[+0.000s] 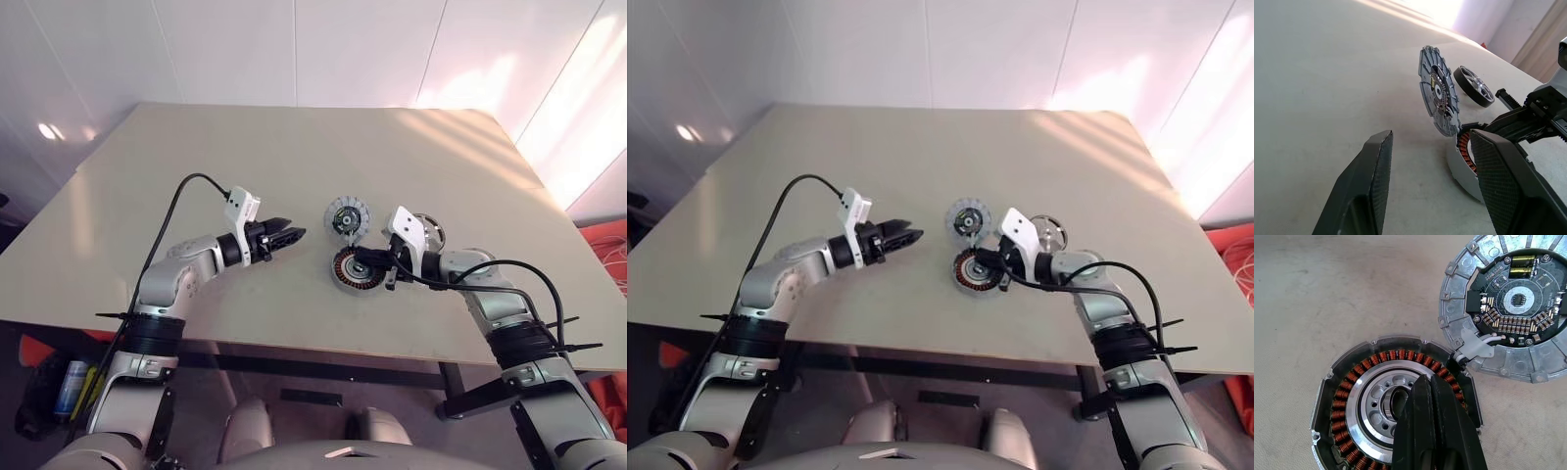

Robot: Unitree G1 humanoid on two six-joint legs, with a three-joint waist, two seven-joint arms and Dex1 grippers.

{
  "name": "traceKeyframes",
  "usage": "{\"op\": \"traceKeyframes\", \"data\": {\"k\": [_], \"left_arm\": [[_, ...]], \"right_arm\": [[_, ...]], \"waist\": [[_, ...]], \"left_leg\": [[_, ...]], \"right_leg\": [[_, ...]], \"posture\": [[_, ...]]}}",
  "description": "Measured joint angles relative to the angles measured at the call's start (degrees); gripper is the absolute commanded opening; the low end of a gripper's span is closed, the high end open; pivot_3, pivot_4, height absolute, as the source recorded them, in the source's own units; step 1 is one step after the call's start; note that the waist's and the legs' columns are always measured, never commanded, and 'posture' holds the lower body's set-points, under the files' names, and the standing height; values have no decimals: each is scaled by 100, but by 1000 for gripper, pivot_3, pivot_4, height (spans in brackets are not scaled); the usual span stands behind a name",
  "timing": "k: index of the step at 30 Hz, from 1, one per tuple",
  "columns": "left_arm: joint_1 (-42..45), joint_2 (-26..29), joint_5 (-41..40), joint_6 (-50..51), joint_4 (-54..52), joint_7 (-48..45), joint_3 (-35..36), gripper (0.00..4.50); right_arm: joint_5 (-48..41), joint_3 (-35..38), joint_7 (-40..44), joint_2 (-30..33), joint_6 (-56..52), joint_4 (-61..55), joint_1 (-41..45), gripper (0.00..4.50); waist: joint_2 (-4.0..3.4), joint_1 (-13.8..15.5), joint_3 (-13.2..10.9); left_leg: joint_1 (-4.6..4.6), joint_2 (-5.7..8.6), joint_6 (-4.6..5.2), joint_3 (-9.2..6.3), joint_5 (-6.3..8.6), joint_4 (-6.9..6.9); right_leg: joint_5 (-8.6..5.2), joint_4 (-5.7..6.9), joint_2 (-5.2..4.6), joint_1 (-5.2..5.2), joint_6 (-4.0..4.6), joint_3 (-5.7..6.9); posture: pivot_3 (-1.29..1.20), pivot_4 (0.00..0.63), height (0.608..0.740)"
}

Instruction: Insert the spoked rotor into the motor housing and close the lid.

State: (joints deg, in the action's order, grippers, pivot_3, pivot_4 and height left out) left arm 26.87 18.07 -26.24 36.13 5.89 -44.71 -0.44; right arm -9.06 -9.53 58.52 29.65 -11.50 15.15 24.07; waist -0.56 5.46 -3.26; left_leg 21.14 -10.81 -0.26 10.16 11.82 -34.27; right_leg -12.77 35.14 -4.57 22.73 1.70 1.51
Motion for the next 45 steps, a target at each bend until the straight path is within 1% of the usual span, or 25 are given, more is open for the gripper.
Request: {"op": "traceKeyframes", "data": {"k": [11, 28, 40, 45], "left_arm": [[0, 6, 30, -63, 45, -11, 0, 2661], [0, 20, 83, -139, 158, -53, -1, 2661], [-1, 18, 120, -186, 179, -73, -14, 2661], [0, 18, 118, -168, 151, -72, -20, 2661]], "right_arm": [[-13, 3, -6, -6, -50, -265, -224, 36], [-16, 11, -68, -45, -150, -353, -230, 36], [-216, 45, -11, 19, -393, -908, -236, 36], [-218, 34, -22, -8, -397, -871, -365, 36]], "waist": [[0, 1, 0], [0, -2, 0], [0, 1, 0], [0, 1, 0]], "left_leg": [[-1, 0, 0, 0, 0, 0], [0, 0, -1, 0, 0, 1], [0, 0, -1, 0, 0, 2], [0, 0, -1, 0, 0, 3]], "right_leg": [[0, 0, 0, -1, 0, 0], [0, -2, 0, -1, 0, 0], [0, -2, 0, 0, 0, 0], [0, -4, 0, 0, 0, 0]], "posture": [[0, 0, 740], [0, 0, 740], [0, 0, 740], [0, 0, 740]]}}
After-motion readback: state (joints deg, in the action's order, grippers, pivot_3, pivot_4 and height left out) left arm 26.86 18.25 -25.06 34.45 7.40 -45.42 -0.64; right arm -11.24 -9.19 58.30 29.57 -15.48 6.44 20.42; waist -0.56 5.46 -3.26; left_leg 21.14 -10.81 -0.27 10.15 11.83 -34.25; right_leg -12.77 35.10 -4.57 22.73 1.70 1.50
